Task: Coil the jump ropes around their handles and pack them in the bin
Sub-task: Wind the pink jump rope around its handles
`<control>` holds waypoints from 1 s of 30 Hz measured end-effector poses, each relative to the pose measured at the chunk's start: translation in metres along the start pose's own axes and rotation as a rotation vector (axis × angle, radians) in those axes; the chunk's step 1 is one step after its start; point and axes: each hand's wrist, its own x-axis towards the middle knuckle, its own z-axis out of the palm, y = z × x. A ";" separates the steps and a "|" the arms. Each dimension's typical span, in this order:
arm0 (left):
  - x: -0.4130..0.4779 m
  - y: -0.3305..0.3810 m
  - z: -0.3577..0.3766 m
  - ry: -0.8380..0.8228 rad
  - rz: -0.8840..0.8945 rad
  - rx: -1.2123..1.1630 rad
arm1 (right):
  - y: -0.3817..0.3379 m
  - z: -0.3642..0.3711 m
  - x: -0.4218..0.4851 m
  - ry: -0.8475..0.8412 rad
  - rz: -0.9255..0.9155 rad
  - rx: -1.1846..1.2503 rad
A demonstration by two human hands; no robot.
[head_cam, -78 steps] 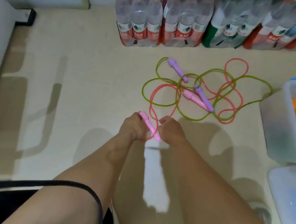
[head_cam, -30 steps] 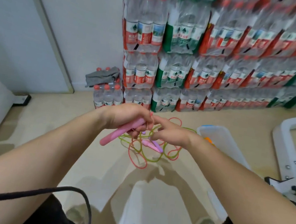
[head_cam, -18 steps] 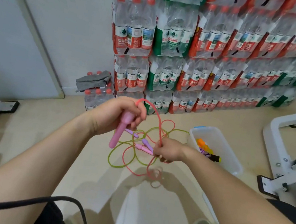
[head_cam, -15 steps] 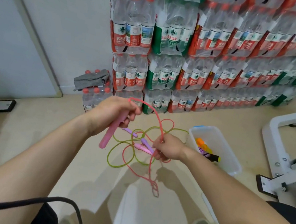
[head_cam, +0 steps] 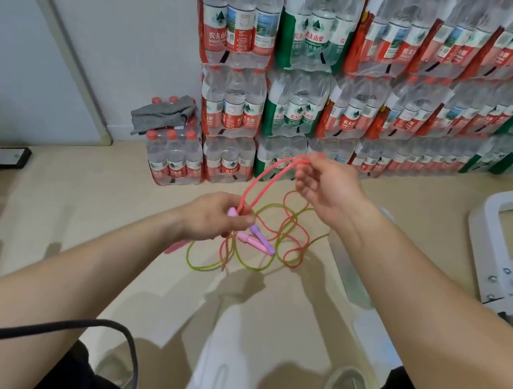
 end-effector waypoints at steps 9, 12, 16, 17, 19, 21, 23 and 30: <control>-0.009 0.028 -0.019 0.076 -0.016 -0.999 | 0.054 0.003 0.002 -0.303 0.115 -0.359; -0.009 0.025 -0.031 0.091 -0.054 -1.218 | 0.083 0.016 -0.013 -0.534 0.147 -0.602; -0.009 0.013 -0.046 0.189 -0.056 -1.281 | 0.119 -0.002 -0.001 -0.508 -0.054 -1.099; -0.009 0.011 -0.049 0.217 -0.046 -1.278 | 0.122 -0.008 0.003 -0.471 -0.068 -1.172; -0.010 0.008 -0.053 0.288 -0.044 -1.245 | 0.122 -0.020 0.010 -0.392 -0.064 -1.227; -0.010 0.002 -0.056 0.390 -0.043 -1.123 | 0.111 -0.021 0.009 -0.335 -0.006 -1.114; -0.008 -0.007 -0.054 0.495 -0.033 -0.894 | 0.097 -0.014 0.007 -0.291 0.086 -0.853; -0.003 -0.018 -0.018 0.417 -0.030 -0.463 | 0.043 0.013 -0.001 -0.247 0.065 -0.335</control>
